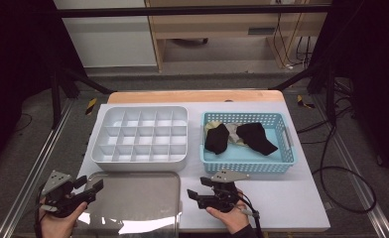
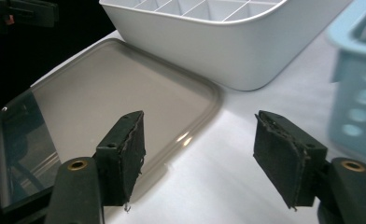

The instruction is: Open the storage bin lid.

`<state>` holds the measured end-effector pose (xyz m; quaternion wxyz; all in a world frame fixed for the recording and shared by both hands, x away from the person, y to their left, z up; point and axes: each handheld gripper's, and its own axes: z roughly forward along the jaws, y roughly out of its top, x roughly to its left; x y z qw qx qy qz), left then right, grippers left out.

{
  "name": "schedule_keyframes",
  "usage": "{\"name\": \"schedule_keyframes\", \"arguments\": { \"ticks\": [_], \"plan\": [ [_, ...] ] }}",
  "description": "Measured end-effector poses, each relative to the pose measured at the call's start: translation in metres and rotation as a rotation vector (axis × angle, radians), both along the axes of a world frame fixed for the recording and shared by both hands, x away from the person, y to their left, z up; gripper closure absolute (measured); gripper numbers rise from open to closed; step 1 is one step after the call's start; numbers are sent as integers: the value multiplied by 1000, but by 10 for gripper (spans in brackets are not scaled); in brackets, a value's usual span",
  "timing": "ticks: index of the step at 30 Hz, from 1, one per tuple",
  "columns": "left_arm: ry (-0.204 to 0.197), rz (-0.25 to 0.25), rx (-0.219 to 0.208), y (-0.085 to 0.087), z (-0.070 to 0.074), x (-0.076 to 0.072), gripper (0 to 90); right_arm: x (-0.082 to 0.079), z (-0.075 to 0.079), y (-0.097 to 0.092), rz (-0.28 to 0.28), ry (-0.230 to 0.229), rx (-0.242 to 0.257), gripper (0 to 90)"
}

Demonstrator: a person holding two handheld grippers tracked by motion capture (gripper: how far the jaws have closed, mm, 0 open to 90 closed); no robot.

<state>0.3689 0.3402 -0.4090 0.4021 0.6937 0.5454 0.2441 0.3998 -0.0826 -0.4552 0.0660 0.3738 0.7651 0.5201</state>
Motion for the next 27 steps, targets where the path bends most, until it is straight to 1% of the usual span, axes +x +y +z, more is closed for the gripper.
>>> {"name": "schedule_keyframes", "arguments": {
  "ticks": [2, 4, 6, 8, 9, 13, 15, 16, 18, 20, 21, 22, 23, 25, 27],
  "plan": [
    [2, -6, 6, -4, 0, 3, 339, 1, 3, -6, 0, -16, -2, 315],
    [-5, -12, -5, -7, 0, 6, 336, 1, 6, -14, -10, -24, -2, 308],
    [-7, -22, -14, -9, 0, 8, 332, 2, 9, -22, -28, -27, 5, 304],
    [-14, -18, -15, -11, -1, 10, 328, 3, 13, -31, -47, -41, 6, 298],
    [-15, -20, -26, -12, -1, 11, 327, 3, 15, -36, -58, -43, 10, 296],
    [-23, -27, -33, -13, -2, 13, 322, 5, 25, -58, -106, -73, 5, 284],
    [-28, -24, -23, -13, -2, 13, 322, 6, 30, -70, -133, -81, 11, 282],
    [-32, -20, -19, -12, -3, 13, 320, 6, 33, -78, -148, -92, 17, 281],
    [-34, -19, -24, -11, -4, 13, 320, 7, 37, -90, -170, -106, 23, 280],
    [-32, -11, -20, -9, -6, 13, 320, 7, 42, -102, -189, -110, 23, 281],
    [-30, -7, -19, -8, -7, 13, 319, 7, 46, -114, -217, -125, 13, 289],
    [-30, -5, -17, -7, -7, 13, 319, 7, 46, -114, -217, -125, 13, 289],
    [-29, -3, -13, -6, -8, 13, 319, 7, 47, -120, -226, -132, 10, 292],
    [-31, 6, -16, -4, -9, 13, 319, 9, 49, -129, -240, -127, 3, 300],
    [-29, 11, -27, -2, -9, 12, 320, 13, 53, -139, -249, -127, -15, 307]
  ]
}}
